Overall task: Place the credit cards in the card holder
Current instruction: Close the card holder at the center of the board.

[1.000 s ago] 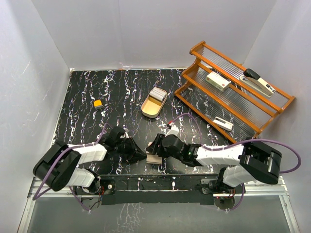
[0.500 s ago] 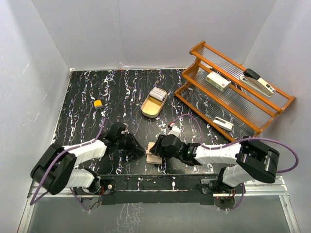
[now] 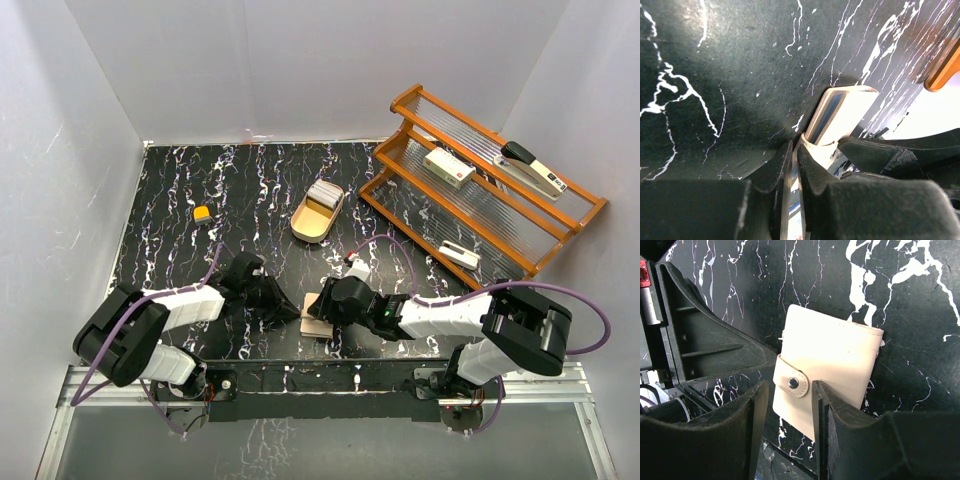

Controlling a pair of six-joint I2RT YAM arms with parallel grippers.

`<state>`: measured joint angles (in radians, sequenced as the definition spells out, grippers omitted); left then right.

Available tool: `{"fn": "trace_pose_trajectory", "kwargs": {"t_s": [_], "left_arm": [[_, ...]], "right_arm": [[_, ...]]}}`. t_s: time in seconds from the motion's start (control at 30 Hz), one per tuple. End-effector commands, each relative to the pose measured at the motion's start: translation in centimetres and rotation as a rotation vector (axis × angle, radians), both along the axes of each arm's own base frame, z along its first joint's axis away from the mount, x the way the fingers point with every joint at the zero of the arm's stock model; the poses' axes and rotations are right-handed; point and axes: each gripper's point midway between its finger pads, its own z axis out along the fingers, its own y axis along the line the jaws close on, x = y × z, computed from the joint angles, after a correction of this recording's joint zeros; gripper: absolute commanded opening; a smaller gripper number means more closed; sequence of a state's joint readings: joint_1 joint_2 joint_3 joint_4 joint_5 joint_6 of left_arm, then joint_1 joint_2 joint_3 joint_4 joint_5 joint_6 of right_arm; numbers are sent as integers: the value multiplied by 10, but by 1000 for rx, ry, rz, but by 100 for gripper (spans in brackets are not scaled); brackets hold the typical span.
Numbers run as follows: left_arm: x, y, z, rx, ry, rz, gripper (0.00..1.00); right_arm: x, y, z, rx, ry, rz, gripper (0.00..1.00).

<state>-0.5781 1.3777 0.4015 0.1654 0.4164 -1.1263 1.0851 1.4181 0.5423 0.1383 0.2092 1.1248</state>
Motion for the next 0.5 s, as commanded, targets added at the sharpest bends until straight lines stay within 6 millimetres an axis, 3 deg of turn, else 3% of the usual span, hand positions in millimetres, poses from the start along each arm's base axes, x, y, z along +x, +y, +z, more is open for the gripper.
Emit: {"fn": "trace_pose_trajectory", "kwargs": {"t_s": [0.0, 0.47], "left_arm": [[4, -8, 5, -23, -7, -25, 8], [6, -8, 3, -6, -6, -26, 8]], "right_arm": [[7, 13, 11, 33, -29, 11, 38], [10, 1, 14, -66, -64, 25, 36]]}}
